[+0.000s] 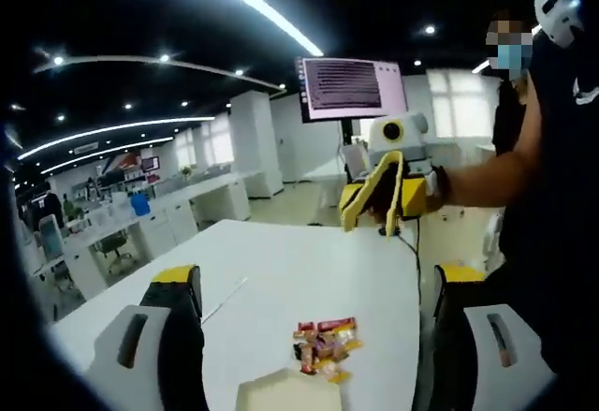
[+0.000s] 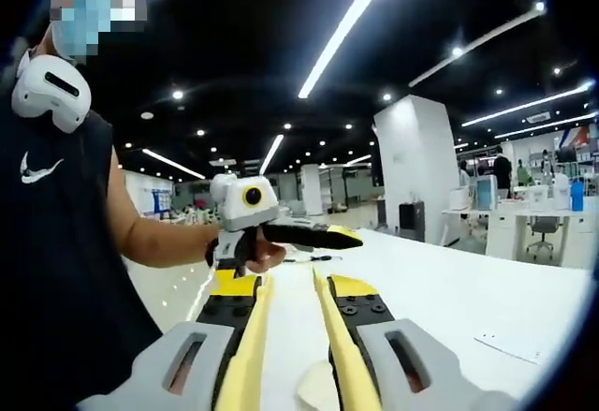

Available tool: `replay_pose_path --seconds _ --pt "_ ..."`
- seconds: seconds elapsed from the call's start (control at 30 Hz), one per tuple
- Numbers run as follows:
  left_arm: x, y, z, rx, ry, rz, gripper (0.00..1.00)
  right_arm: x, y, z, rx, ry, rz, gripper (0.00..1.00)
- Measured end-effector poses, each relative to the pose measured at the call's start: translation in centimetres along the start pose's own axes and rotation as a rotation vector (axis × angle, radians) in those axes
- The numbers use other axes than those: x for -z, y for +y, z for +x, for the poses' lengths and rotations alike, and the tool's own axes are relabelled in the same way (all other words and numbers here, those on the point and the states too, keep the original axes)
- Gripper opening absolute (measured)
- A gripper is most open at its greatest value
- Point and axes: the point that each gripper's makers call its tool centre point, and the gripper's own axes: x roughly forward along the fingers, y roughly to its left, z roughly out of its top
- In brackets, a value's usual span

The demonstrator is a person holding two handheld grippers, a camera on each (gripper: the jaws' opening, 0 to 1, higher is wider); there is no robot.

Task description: Place the target food into the container with the food tongs after gripping and lifting it, then release it inside without dropping or visibly crushing the food.

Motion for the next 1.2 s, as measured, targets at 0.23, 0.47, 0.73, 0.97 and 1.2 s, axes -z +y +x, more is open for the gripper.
replay_pose_path --seconds 0.23,0.47,0.73,0.97,1.2 --pt "3.4 0.7 -2.3 -0.087 0.019 -0.050 0.99 1.3 -1.2 -1.4 0.070 0.080 -0.030 0.26" --pt "7.2 1.4 -4.6 -0.189 0.047 -0.083 0.99 2.7 -3.1 -3.4 0.168 0.112 -0.024 0.26" --pt "13.2 -0.1 -5.4 -0.252 0.033 -0.120 1.00 6.0 -3.9 -5.4 0.225 0.192 0.020 0.26" --pt "15.3 -1.0 -5.9 -0.317 0.036 -0.166 1.00 8.4 -4.9 -7.9 0.257 0.277 0.002 0.26" --pt "16.9 -2.6 -5.5 -0.329 0.112 -0.187 1.00 10.5 -6.9 -10.1 0.294 0.357 0.007 0.25"
